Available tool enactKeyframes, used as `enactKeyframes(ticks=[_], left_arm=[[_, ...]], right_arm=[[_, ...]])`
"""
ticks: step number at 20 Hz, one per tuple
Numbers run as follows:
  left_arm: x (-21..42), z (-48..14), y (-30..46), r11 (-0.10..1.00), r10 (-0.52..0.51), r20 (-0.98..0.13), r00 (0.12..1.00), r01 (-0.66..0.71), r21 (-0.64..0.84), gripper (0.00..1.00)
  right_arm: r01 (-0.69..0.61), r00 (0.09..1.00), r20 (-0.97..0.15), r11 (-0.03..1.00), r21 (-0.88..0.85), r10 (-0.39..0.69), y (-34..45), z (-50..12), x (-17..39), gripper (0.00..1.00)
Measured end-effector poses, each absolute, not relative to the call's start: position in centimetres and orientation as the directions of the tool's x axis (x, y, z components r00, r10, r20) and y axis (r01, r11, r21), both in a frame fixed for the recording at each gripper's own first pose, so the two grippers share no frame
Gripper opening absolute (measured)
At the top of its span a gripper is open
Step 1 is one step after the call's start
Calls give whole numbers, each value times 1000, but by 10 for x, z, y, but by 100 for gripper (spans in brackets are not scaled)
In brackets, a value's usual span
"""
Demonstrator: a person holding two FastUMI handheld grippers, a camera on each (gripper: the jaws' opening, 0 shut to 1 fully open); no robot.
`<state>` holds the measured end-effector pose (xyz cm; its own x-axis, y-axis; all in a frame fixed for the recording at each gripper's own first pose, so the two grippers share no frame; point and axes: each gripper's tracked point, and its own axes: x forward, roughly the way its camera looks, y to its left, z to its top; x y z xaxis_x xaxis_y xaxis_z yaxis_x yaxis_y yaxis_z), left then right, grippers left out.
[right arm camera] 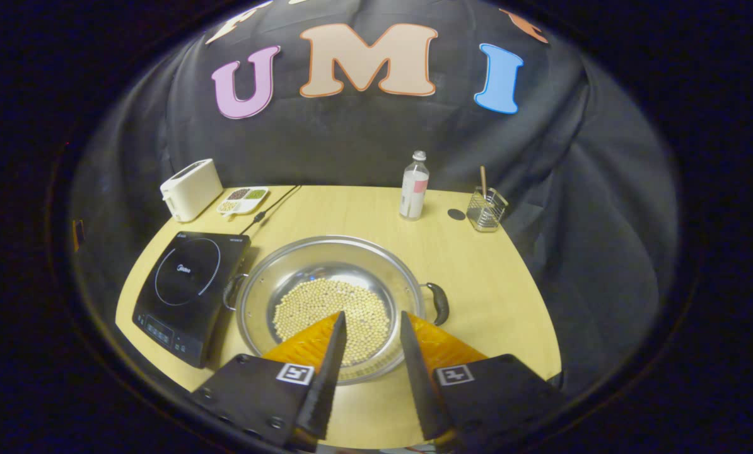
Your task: First push the handle of the pot to place it horizontally, then grasp the pot with both hands and set it on the induction cooktop.
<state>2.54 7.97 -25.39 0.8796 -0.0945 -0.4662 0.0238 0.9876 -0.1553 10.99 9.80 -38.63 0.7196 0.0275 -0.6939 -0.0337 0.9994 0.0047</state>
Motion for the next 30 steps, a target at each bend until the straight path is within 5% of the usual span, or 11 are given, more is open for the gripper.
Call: enactKeyframes(ticks=[6, 27, 30], left_arm=[[52, -299, 46, 986, -66, -563, 824, -31, -161, 98], [98, -481, 42, 980, -118, -856, 503, -81, -183, 100], [100, -495, 43, 977, -129, -872, 472, -92, -193, 94]], right_arm=[[-76, 687, -719, 995, 72, 104, 61, -419, 134, 78], [15, 508, -854, 991, 135, 108, 43, -517, 170, 77], [19, 488, -866, 990, 140, 113, 48, -527, 173, 78]])
